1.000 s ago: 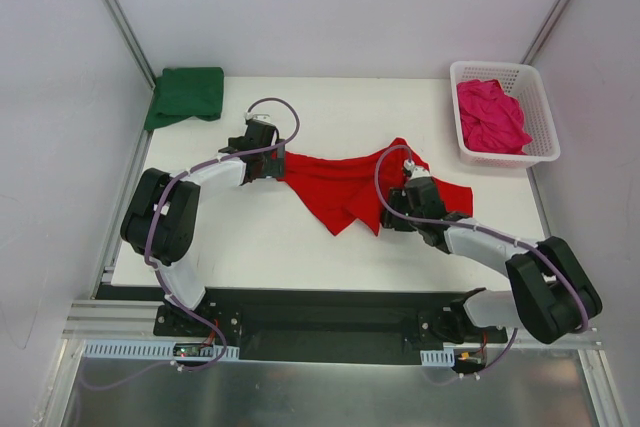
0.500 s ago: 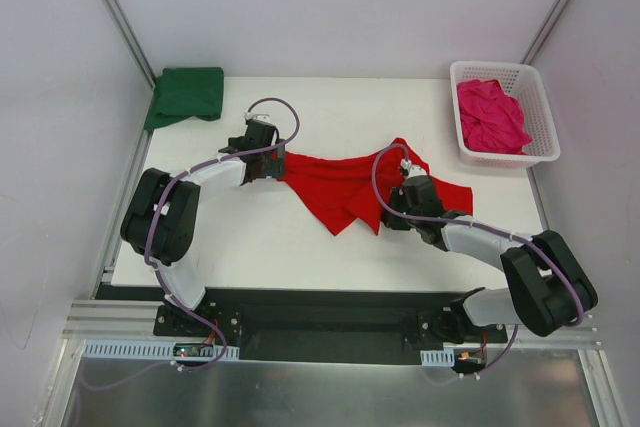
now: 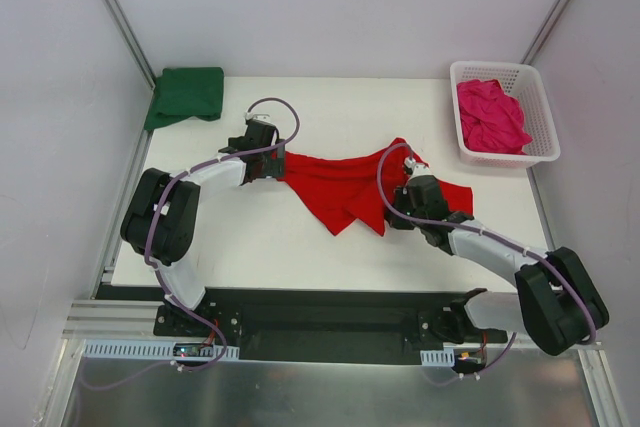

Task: Fold and stack the t-shirts
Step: Flatten out the tshirt

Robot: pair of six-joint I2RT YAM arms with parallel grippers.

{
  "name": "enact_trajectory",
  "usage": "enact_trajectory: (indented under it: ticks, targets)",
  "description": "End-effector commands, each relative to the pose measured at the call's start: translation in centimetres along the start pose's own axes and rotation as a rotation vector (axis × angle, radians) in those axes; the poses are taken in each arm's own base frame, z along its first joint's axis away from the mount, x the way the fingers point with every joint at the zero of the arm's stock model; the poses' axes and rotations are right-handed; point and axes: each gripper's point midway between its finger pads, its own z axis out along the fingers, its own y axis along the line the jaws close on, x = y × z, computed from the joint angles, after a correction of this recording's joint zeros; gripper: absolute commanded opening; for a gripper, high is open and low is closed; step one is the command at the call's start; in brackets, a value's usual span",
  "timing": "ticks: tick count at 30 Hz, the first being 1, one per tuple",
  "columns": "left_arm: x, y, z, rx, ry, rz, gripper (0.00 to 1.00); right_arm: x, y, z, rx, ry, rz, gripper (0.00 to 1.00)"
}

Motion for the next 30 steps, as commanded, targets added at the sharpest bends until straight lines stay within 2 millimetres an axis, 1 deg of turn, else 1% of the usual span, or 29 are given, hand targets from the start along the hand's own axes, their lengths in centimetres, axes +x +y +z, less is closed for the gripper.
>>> enact_trajectory:
  ticks: [1,4,5,8,9,11,12,16,17,19,23,24,26,27,30]
  targets:
    - [-1.9,0.3,-0.6,-0.012,-0.055,0.005,0.99,-1.9,0.5,-0.9,0.003,-0.051,-0.029,0.02]
    - [-3.0,-0.1,-0.6,0.015,-0.077,0.025,0.99,-1.9,0.4,-1.2,0.004,-0.055,-0.033,0.02]
    - [-3.6,0.0,-0.6,0.019,-0.090,0.020,0.99,-2.0,0.4,-1.2,0.008,-0.057,-0.035,0.02]
    - [-4.7,0.1,-0.7,0.052,-0.108,0.004,0.99,-1.9,0.2,-1.4,0.015,-0.054,-0.044,0.02]
    - [-5.0,0.9,-0.5,0.046,-0.110,-0.013,0.99,-1.9,0.2,-1.5,0.016,-0.054,-0.046,0.02]
    - [-5.5,1.5,-0.3,0.058,-0.112,-0.034,0.99,-1.9,0.1,-1.5,0.019,-0.056,-0.051,0.01]
    - [-5.7,2.3,-0.1,0.053,-0.112,-0.058,0.99,-1.9,0.1,-1.5,0.020,-0.056,-0.051,0.02]
    - [-6.2,2.7,0.6,0.085,-0.101,-0.082,0.97,-1.9,0.0,-1.5,0.024,-0.055,-0.051,0.02]
    - [-6.7,2.5,0.6,0.090,-0.111,-0.081,0.97,-1.8,0.0,-1.5,0.023,-0.053,-0.054,0.02]
    - [-6.8,2.4,1.0,0.093,-0.105,-0.073,0.97,-2.0,0.0,-1.6,0.023,-0.059,-0.053,0.01]
    - [-7.3,1.5,1.6,0.128,-0.094,-0.073,0.96,-2.1,0.0,-1.7,0.026,-0.061,-0.056,0.02]
    - [-7.0,1.0,2.1,0.149,-0.076,-0.079,0.96,-2.1,0.0,-1.7,0.026,-0.061,-0.054,0.02]
    - [-7.0,0.5,2.4,0.168,-0.066,-0.085,0.95,-2.2,0.1,-1.8,0.024,-0.062,-0.057,0.02]
    - [-6.5,0.3,2.8,0.178,-0.046,-0.088,0.95,-2.3,0.0,-1.8,0.026,-0.064,-0.057,0.02]
    - [-6.2,0.2,3.1,0.179,-0.026,-0.099,0.95,-2.5,0.0,-2.0,0.029,-0.069,-0.057,0.02]
